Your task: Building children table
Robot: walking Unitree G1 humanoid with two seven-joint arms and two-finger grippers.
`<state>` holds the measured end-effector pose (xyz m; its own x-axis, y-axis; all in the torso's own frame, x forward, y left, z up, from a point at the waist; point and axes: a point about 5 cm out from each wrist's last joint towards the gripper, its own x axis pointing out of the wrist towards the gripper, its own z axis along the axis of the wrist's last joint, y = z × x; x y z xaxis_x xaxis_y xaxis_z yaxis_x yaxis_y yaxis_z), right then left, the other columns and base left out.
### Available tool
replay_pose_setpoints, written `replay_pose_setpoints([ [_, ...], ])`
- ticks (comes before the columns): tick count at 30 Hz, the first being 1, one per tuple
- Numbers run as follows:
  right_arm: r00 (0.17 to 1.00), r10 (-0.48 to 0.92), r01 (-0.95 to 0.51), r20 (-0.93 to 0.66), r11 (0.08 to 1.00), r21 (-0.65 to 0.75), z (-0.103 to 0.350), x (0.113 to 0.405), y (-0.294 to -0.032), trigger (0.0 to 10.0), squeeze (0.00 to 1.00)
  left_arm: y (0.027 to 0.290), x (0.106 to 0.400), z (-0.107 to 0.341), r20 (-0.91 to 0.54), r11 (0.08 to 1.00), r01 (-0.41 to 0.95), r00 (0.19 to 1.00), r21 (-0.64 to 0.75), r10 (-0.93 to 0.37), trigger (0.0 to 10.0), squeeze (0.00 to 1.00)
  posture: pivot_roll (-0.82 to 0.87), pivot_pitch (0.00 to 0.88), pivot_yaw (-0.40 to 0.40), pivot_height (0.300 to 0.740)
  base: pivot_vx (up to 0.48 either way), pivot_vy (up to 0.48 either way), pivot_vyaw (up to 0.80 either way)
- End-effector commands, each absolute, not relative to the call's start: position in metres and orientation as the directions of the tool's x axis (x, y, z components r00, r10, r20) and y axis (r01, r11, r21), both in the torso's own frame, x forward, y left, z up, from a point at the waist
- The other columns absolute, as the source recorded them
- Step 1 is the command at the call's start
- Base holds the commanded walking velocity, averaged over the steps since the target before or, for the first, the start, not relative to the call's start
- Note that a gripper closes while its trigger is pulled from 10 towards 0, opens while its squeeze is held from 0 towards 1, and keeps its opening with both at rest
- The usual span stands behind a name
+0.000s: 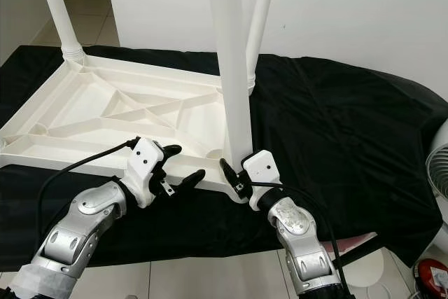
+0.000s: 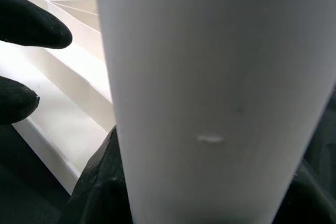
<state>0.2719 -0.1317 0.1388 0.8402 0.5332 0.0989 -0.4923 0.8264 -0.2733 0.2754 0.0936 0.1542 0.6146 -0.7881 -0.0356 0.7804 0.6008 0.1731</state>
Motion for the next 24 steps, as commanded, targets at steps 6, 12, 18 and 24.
replay_pose_setpoints([
  [6, 0.823, 0.565, -0.547, 0.059, 0.816, -0.188, 0.119, 0.266, -0.132, 10.0, 0.00, 0.091, 0.276, 0.159, -0.033, 0.567, 0.803, 0.581, 0.186, -0.813, 10.0, 0.00, 0.06, 0.080, -0.056, 0.740, 0.000, 0.000, 0.00],
  [12, 0.821, 0.567, -0.553, 0.069, 0.819, -0.153, 0.118, 0.270, -0.131, 10.0, 0.00, 0.091, 0.277, 0.159, -0.034, 0.564, 0.804, 0.580, 0.189, -0.814, 10.0, 0.00, 0.06, 0.083, -0.053, 0.740, 0.000, 0.000, 0.00],
  [18, 0.815, 0.574, -0.559, 0.078, 0.815, -0.154, 0.118, 0.276, -0.129, 10.0, 0.00, 0.091, 0.278, 0.160, -0.032, 0.568, 0.800, 0.583, 0.192, -0.811, 10.0, 0.00, 0.06, 0.087, -0.060, 0.740, 0.000, 0.000, 0.00],
  [24, 0.827, 0.557, -0.553, 0.076, 0.831, -0.065, 0.116, 0.279, -0.128, 10.0, 0.00, 0.091, 0.277, 0.160, -0.032, 0.574, 0.796, 0.590, 0.194, -0.807, 10.0, 0.00, 0.07, 0.088, -0.065, 0.740, 0.000, 0.000, 0.00],
])
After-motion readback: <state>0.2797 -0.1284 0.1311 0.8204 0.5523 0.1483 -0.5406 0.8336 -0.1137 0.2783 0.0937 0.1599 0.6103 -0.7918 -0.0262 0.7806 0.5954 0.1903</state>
